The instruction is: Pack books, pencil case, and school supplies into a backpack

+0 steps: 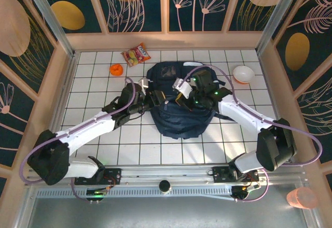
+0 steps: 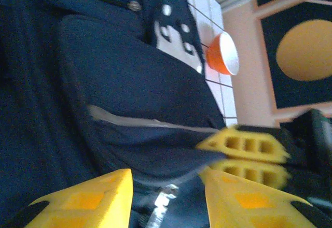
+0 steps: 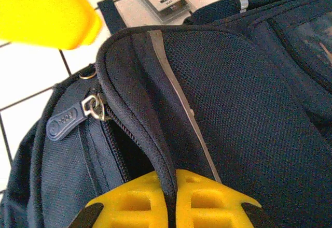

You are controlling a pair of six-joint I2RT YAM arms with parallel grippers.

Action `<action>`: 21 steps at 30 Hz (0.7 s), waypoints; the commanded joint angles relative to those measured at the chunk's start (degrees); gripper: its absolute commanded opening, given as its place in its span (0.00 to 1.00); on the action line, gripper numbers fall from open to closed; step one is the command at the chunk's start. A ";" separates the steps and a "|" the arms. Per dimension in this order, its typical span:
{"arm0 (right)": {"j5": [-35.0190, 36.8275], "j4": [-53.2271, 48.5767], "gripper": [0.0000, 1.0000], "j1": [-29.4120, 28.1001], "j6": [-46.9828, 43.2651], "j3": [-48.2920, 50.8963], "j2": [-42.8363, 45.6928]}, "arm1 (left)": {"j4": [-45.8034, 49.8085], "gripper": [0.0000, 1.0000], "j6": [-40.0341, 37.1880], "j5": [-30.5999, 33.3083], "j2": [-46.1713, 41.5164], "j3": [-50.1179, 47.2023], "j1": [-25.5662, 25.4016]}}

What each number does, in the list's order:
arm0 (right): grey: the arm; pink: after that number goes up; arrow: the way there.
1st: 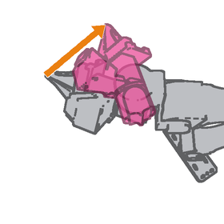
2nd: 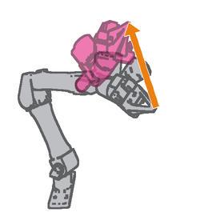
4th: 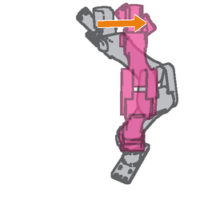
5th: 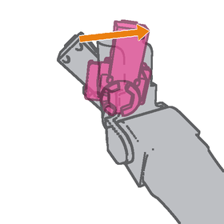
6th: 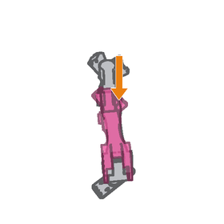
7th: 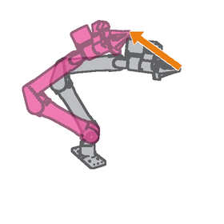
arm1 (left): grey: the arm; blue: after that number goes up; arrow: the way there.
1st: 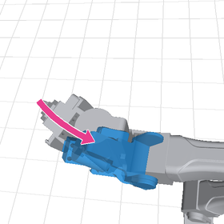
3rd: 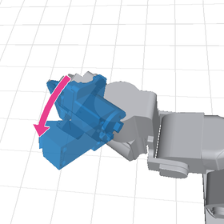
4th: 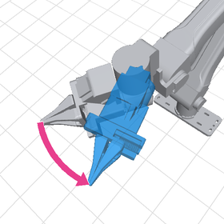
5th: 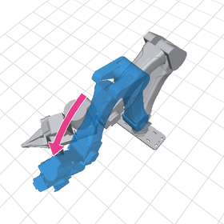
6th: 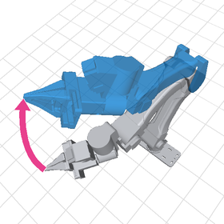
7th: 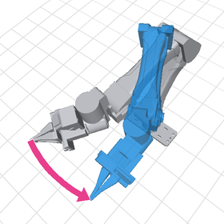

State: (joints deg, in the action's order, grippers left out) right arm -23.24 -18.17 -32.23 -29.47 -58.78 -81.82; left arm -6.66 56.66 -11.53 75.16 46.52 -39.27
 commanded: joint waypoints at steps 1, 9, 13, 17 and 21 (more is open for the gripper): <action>-3.85 3.21 0.00 0.50 3.78 -2.67 -0.80 | 5.46 0.41 -5.11 -0.33 0.11 1.01 -1.78; -5.24 2.37 0.00 0.51 4.16 -4.33 -1.79 | 8.60 0.43 -10.21 1.67 5.34 4.59 -3.17; -5.67 2.35 0.00 0.56 4.41 -4.58 -1.85 | 7.91 0.40 -10.44 0.82 6.96 4.89 -3.27; -5.93 2.28 0.00 0.56 4.62 -4.67 -1.58 | 7.76 0.19 -10.97 2.23 7.37 5.09 -3.27; -6.45 0.96 0.00 2.49 4.13 -4.75 -0.74 | 10.64 0.02 -12.90 5.66 7.16 5.33 -3.27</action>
State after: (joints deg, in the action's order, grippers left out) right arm -26.96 -18.41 -31.42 -26.44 -60.18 -83.79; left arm 0.95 45.65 -9.54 81.60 50.39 -42.41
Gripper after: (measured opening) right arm 0.074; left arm 0.045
